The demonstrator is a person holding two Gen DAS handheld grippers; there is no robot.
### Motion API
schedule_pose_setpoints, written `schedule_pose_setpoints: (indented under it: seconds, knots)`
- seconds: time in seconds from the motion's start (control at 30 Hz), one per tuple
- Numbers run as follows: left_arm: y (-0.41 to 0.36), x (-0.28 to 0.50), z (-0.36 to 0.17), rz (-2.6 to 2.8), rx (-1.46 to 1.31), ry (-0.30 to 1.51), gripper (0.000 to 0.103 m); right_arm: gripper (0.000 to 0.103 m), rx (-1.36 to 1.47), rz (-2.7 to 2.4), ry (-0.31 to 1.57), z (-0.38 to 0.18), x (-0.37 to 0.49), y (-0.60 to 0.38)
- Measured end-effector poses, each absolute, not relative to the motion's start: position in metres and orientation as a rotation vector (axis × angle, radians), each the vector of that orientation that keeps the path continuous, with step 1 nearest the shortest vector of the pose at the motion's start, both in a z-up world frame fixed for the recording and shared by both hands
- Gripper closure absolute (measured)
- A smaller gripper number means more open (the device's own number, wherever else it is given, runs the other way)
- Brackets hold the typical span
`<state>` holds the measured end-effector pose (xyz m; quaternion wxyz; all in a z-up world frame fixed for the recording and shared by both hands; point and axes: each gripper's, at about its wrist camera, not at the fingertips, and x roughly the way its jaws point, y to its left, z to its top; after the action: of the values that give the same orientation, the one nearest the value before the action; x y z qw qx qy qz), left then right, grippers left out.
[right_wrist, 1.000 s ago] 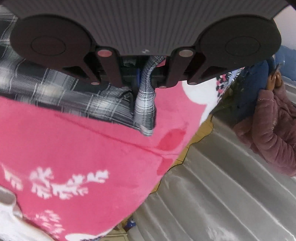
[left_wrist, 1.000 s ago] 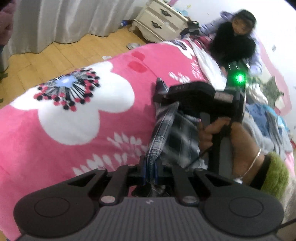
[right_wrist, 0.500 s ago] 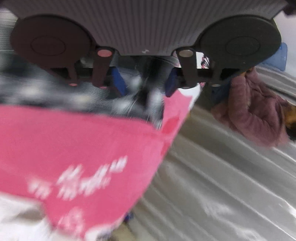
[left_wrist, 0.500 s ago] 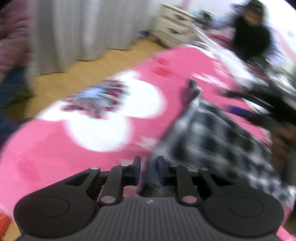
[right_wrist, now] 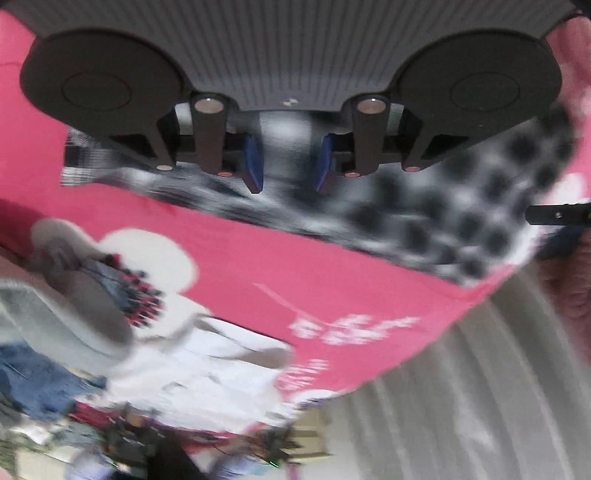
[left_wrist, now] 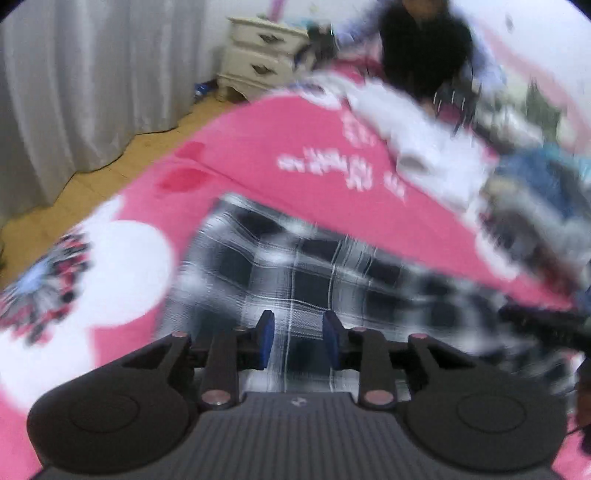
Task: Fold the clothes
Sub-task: 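Lay the folded plaid pants flat on the bedspread and open both grippers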
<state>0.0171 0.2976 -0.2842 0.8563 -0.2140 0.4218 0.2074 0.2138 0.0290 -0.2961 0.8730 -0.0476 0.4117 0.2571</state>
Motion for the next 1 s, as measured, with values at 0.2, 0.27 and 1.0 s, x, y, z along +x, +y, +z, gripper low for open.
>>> schedule_pose_setpoints:
  seconds: [0.2,0.27,1.0]
  knots:
    - [0.295,0.028,-0.283,0.418,-0.394,0.943,0.070,0.075,-0.010,0.455,0.887,-0.307,0.237,0.000]
    - [0.289,0.019,-0.271,0.368,-0.365,0.940,0.068,0.075,-0.022,0.464,0.852,-0.287,0.219,-0.010]
    - [0.178,0.042,-0.275,-0.091,-0.061,1.132,0.061,0.079,-0.221,0.544,1.063,-0.301,0.124,-0.022]
